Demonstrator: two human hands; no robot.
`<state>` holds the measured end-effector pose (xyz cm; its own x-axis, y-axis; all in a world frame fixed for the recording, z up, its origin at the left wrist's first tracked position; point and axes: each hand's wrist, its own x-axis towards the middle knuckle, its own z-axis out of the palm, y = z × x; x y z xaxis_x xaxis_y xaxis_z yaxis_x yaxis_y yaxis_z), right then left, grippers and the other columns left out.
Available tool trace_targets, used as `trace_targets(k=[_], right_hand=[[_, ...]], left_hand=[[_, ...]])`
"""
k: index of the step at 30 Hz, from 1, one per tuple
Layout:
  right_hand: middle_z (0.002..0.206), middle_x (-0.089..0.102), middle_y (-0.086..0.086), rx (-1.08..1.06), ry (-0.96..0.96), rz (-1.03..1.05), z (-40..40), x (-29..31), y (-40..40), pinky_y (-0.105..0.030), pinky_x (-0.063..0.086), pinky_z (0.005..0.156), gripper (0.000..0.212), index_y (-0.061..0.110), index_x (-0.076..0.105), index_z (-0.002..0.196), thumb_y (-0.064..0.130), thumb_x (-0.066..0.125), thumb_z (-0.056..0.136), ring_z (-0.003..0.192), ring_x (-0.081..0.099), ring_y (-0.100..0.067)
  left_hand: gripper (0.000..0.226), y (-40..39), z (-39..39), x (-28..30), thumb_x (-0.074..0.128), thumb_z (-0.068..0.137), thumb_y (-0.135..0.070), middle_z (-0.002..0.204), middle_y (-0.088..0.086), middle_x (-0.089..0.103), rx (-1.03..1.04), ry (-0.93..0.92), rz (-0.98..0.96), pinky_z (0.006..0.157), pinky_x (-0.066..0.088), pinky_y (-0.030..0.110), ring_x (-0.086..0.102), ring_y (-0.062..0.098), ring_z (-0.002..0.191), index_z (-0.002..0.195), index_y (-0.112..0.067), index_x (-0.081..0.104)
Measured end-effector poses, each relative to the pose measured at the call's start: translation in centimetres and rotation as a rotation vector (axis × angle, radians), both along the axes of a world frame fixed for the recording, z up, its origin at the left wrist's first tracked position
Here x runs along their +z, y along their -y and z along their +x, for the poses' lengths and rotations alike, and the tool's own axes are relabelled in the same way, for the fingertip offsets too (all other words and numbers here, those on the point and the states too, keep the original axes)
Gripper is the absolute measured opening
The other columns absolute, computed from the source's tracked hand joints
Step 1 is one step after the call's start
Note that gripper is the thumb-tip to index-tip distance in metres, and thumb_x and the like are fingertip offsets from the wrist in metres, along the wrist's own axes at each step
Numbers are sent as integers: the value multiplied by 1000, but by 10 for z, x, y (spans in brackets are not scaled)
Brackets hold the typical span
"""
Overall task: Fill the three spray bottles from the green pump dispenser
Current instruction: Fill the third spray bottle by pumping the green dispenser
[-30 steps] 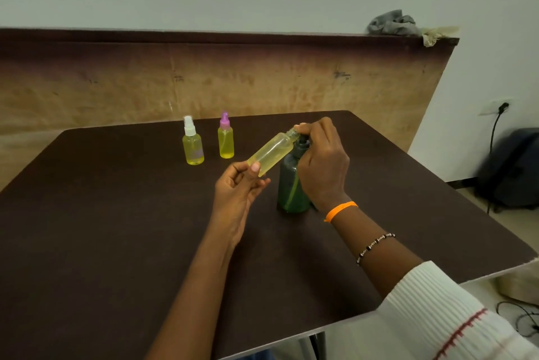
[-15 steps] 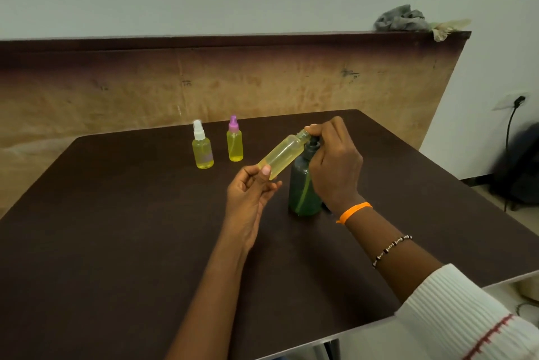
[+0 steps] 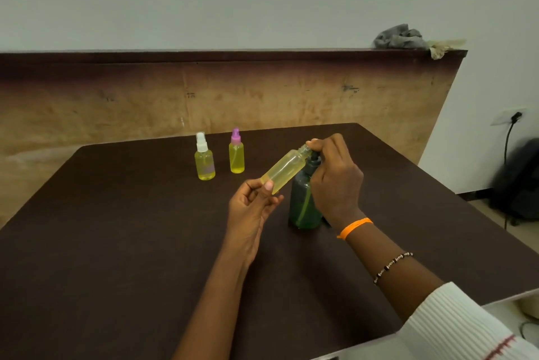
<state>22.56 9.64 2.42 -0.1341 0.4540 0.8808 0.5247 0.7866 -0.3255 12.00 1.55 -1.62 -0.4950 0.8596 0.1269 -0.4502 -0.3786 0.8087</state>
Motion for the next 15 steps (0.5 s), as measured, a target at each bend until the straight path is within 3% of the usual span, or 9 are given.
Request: trace_targets(k=[4,9,15], right_hand=[[84,63,-2,-31,69,-26,5,18,-3,-17,25,42,31,10,67,81,5,37,78,58,57,-25],[88,61,-7,-14,-12,-24,2,5,-2,-28,41,40,37,7,67,88,6,31,79,60,58,-27],[85,60,-8,-8,10,-12,-1,3,-2,-26,38,39,35,5,66,84,10,31,81,56,57,-27]], left_hand=[[15,0,1,1,60,81,-15,86,9,58,-8,-24,-14,75,56,23,58,4,58,92,-6,56],[17,-2,2,1,62,77,-17,82,8,58,-6,-23,-8,75,56,23,58,4,57,89,-7,56],[11,1,1,1,61,80,-14,83,7,59,-2,-7,-9,79,56,25,59,4,59,88,-7,56]])
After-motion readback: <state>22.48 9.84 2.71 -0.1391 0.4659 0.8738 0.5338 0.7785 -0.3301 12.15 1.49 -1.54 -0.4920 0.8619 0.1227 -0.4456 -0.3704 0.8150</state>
